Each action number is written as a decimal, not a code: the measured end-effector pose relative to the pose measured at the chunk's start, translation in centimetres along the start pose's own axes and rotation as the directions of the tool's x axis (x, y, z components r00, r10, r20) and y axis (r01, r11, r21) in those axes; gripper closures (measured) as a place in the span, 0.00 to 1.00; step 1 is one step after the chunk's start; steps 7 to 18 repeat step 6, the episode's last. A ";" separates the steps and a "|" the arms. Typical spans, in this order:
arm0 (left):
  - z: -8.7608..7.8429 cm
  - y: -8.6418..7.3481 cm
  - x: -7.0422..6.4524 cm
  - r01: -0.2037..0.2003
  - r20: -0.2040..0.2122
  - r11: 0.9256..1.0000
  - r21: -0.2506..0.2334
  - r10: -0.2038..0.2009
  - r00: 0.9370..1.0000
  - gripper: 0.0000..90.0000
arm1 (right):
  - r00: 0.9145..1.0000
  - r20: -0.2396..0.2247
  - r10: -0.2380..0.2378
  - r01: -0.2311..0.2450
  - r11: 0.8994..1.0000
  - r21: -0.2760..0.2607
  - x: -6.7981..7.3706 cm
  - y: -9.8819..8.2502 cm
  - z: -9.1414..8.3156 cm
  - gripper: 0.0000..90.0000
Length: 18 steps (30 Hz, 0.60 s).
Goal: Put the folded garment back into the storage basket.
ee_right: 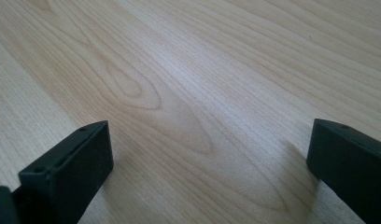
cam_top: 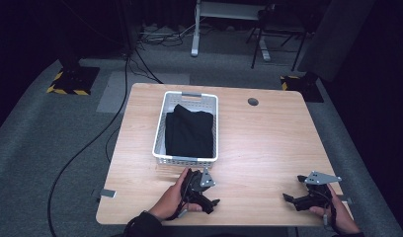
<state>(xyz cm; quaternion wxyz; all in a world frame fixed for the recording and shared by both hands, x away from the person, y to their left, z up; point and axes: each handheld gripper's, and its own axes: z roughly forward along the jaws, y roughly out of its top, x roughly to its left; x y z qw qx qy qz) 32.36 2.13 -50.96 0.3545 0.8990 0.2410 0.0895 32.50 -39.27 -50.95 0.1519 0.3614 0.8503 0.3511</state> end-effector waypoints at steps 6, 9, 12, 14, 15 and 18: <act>0.0 0.0 0.0 -0.003 0.000 1.000 0.001 0.003 1.000 0.01 | 1.000 -0.002 -0.003 0.003 1.000 0.000 0.0 0.0 0.0 0.01; 0.0 0.0 0.0 -0.003 0.000 1.000 0.001 0.003 1.000 0.01 | 1.000 -0.002 -0.003 0.003 1.000 0.000 0.0 0.0 0.0 0.01; 0.0 0.0 0.0 -0.003 0.000 1.000 0.001 0.003 1.000 0.01 | 1.000 -0.002 -0.003 0.003 1.000 0.000 0.0 0.0 0.0 0.01; 0.0 0.0 0.0 -0.003 0.000 1.000 0.001 0.003 1.000 0.01 | 1.000 -0.002 -0.003 0.003 1.000 0.000 0.0 0.0 0.0 0.01; 0.0 0.0 0.0 -0.003 0.000 1.000 0.001 0.003 1.000 0.01 | 1.000 -0.002 -0.003 0.003 1.000 0.000 0.0 0.0 0.0 0.01; 0.0 0.0 0.0 -0.003 0.000 1.000 0.001 0.003 1.000 0.01 | 1.000 -0.002 -0.003 0.003 1.000 0.000 0.0 0.0 0.0 0.01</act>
